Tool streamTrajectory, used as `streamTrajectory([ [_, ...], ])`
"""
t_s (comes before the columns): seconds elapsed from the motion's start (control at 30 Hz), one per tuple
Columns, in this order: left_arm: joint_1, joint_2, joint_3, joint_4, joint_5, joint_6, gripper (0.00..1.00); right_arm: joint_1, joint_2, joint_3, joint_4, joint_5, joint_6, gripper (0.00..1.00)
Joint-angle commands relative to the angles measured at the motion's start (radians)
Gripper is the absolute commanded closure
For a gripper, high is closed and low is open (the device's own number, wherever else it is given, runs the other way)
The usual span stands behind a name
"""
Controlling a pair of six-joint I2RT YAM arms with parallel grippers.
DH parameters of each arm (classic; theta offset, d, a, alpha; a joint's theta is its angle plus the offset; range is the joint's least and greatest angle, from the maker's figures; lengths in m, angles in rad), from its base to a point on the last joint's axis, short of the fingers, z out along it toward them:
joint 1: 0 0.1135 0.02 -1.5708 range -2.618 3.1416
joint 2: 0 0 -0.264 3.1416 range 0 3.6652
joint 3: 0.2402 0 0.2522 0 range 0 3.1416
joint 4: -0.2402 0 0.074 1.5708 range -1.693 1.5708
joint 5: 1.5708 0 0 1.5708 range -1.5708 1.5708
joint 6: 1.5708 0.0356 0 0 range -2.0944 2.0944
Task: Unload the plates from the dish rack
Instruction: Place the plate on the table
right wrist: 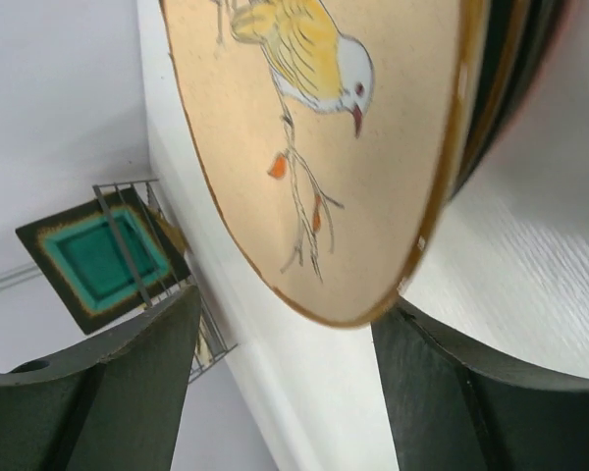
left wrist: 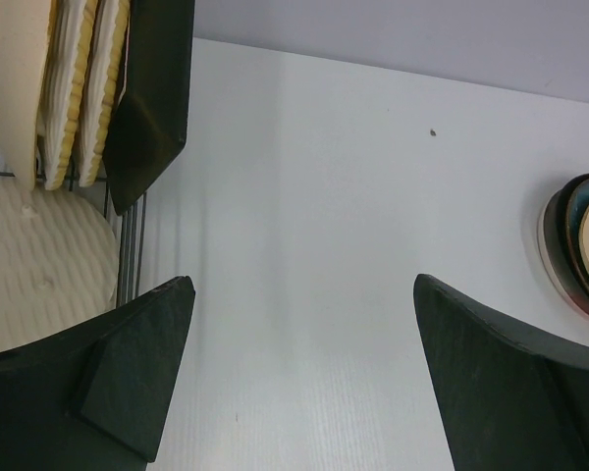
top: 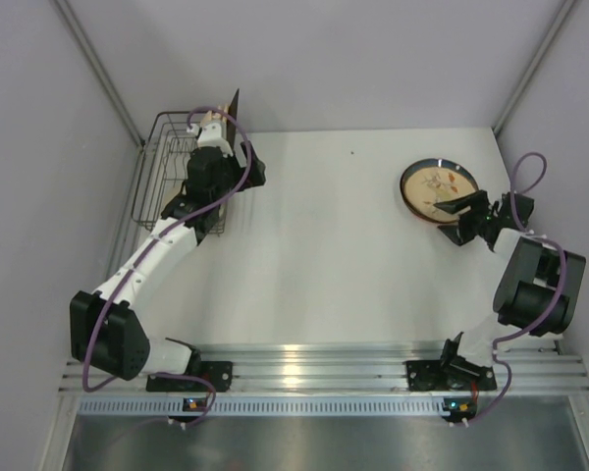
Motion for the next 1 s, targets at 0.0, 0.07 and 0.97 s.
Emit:
streamTrajectory([
  [0.0, 0.013, 0.007, 0.046, 0.006, -0.015, 0.009, 0.01, -0.007, -0.066, -0.033, -0.111, -0.016, -0.070, 0.30],
  [0.07, 0.018, 0.012, 0.055, 0.000, -0.010, 0.006, 0.01, -0.010, -0.067, -0.033, -0.161, 0.001, -0.104, 0.29],
  [0.97, 0.034, 0.032, 0.064, -0.003, -0.002, 0.003, 0.02, 0.004, 0.058, 0.101, -0.142, 0.106, -0.119, 1.00],
])
